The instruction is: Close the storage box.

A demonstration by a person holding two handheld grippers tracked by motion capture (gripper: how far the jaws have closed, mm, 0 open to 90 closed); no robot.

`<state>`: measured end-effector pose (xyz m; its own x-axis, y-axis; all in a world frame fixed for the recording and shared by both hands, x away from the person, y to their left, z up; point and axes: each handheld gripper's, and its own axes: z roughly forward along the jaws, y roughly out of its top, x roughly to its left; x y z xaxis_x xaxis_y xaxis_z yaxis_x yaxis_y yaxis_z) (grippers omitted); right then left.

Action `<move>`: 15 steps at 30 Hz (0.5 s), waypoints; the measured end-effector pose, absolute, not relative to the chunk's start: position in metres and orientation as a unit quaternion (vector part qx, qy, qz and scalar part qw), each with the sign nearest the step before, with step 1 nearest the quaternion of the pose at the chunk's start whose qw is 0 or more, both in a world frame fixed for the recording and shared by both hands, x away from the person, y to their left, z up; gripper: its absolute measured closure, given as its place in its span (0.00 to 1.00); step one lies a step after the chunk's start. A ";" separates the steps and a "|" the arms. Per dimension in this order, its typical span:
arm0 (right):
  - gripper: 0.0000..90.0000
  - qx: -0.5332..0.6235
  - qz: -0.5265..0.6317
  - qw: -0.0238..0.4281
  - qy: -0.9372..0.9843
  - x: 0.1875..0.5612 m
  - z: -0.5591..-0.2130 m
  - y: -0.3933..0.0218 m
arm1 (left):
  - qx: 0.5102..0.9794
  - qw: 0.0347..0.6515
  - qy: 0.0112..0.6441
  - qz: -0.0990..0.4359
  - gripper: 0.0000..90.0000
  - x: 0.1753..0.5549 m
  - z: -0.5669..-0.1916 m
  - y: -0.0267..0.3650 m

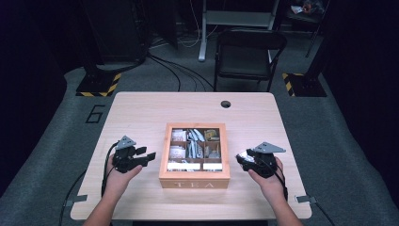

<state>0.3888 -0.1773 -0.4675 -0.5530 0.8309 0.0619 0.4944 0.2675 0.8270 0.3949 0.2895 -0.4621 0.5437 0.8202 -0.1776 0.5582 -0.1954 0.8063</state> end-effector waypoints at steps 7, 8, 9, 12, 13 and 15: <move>0.50 0.429 0.417 0.194 0.778 0.389 -0.479 -0.179 | 0.762 0.435 0.456 0.149 0.50 0.395 -0.470 0.295; 0.50 0.430 0.415 0.194 0.778 0.389 -0.480 -0.179 | 0.762 0.434 0.457 0.151 0.50 0.395 -0.471 0.296; 0.50 0.434 0.413 0.193 0.777 0.389 -0.481 -0.180 | 0.758 0.436 0.461 0.153 0.50 0.395 -0.473 0.296; 0.50 0.438 0.411 0.194 0.776 0.391 -0.485 -0.182 | 0.761 0.431 0.460 0.151 0.50 0.396 -0.476 0.298; 0.50 0.438 0.408 0.195 0.777 0.391 -0.486 -0.182 | 0.761 0.430 0.463 0.150 0.50 0.396 -0.477 0.299; 0.50 0.437 0.405 0.196 0.778 0.392 -0.488 -0.183 | 0.761 0.428 0.465 0.149 0.50 0.397 -0.479 0.300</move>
